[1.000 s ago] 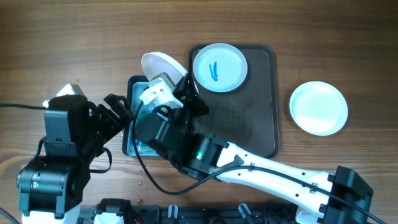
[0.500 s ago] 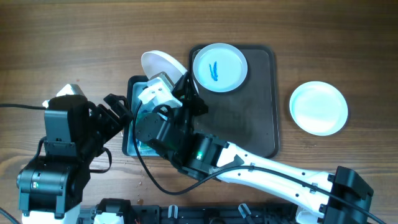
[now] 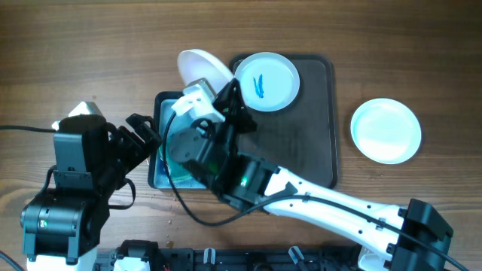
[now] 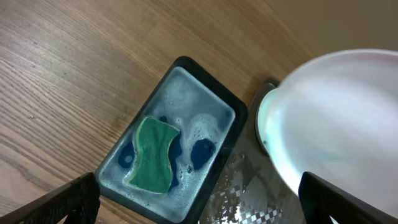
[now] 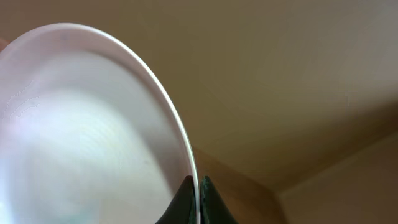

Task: Clean dirty plates on tray and stack at the side
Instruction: 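Lift the scrubbed plate with the right gripper and tilt it over the water tray, then carry the plate right and stack it on the cleaned plate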

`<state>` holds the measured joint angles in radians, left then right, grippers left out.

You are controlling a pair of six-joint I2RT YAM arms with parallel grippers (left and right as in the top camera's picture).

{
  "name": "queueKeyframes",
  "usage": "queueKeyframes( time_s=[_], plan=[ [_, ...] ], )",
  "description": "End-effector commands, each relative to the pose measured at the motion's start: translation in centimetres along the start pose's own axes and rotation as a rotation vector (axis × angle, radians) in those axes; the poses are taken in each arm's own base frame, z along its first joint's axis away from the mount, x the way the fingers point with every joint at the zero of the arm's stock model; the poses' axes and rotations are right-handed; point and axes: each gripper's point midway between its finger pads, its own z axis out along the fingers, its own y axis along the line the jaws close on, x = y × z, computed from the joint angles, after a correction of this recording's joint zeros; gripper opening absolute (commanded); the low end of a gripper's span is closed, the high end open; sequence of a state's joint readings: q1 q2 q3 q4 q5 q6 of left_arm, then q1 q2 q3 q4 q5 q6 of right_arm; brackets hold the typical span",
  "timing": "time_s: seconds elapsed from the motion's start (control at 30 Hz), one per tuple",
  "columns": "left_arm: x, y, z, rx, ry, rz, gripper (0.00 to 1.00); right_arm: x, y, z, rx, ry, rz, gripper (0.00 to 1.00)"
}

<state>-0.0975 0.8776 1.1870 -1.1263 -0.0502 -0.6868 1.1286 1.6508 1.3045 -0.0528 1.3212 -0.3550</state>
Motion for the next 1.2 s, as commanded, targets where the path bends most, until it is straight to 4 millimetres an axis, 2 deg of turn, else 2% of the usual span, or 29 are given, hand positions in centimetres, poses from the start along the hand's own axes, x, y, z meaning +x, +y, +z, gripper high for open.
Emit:
queueKeyframes(
  time_s=[0.0, 0.03, 0.1, 0.13, 0.2, 0.23, 0.33, 0.4, 0.5, 0.57, 0.63, 0.67, 0.7, 0.77, 0.83, 0.9, 1.03, 1.1, 1.17],
  plan=[
    [-0.2, -0.3, -0.5, 0.02, -0.004, -0.007, 1.0, -0.2, -1.8, 0.5, 0.071, 0.021, 0.086, 0.04],
    [-0.2, -0.3, -0.5, 0.02, -0.005, -0.007, 1.0, -0.3, -1.3, 0.6, 0.046, 0.014, 0.093, 0.04],
    [-0.2, -0.3, -0.5, 0.02, -0.005, -0.007, 1.0, 0.2, 1.4, 0.4, -0.095, 0.002, 0.08, 0.04],
    [-0.2, -0.3, -0.5, 0.02, -0.005, -0.007, 1.0, 0.6, 2.1, 0.3, -0.132, 0.011, 0.094, 0.04],
    [-0.2, -0.3, -0.5, 0.02, -0.005, -0.007, 1.0, 2.1, 4.4, 0.0, -0.253, 0.061, 0.169, 0.04],
    [-0.2, -0.3, -0.5, 0.02, -0.005, -0.007, 1.0, 3.4, 6.1, -0.4, -0.355, 0.123, 0.235, 0.04],
    [-0.2, -0.3, -0.5, 0.02, -0.005, -0.007, 1.0, 6.0, 9.3, -1.3, -0.585, 0.308, 0.401, 0.04],
    [-0.2, -0.3, -0.5, 0.02, -0.005, -0.007, 1.0, 5.8, 8.9, -1.7, -0.69, 0.364, 0.489, 0.04],
    [-0.2, -0.3, -0.5, 0.02, -0.005, -0.007, 1.0, 4.4, 5.0, -1.0, -0.721, 0.346, 0.596, 0.04],
    [-0.2, -0.3, -0.5, 0.02, -0.005, -0.007, 1.0, 3.9, 0.9, -0.1, -0.709, 0.333, 0.688, 0.04],
    [-0.2, -0.3, -0.5, 0.02, -0.004, -0.007, 1.0, 4.9, -4.6, 1.3, -0.657, 0.349, 0.816, 0.04],
    [-0.2, -0.3, -0.5, 0.02, -0.005, -0.007, 1.0, 5.5, -6.4, 1.9, -0.632, 0.356, 0.85, 0.04],
    [-0.2, -0.3, -0.5, 0.02, -0.004, -0.007, 1.0, 6.9, -9.3, 2.7, -0.594, 0.373, 0.901, 0.04],
    [-0.2, -0.3, -0.5, 0.02, -0.004, -0.007, 1.0, 9.6, -13.2, 3.9, -0.519, 0.417, 0.966, 0.04],
    [-0.2, -0.3, -0.5, 0.02, -0.005, -0.007, 1.0, 14.3, -17.2, 5.0, -0.403, 0.516, 1.029, 0.04],
    [-0.2, -0.3, -0.5, 0.02, -0.004, -0.007, 1.0, 18.7, -19.9, 5.5, -0.311, 0.619, 1.055, 0.04],
    [-0.2, -0.3, -0.5, 0.02, -0.005, -0.007, 1.0, 27.5, -23.0, 6.0, -0.169, 0.854, 1.146, 0.04],
    [-0.2, -0.3, -0.5, 0.02, -0.005, -0.007, 1.0, 31.4, -23.7, 6.2, -0.123, 0.965, 1.207, 0.04],
    [-0.2, -0.3, -0.5, 0.02, -0.005, -0.007, 1.0, 35.6, -23.4, 6.2, -0.089, 1.085, 1.267, 0.04]
  ],
)
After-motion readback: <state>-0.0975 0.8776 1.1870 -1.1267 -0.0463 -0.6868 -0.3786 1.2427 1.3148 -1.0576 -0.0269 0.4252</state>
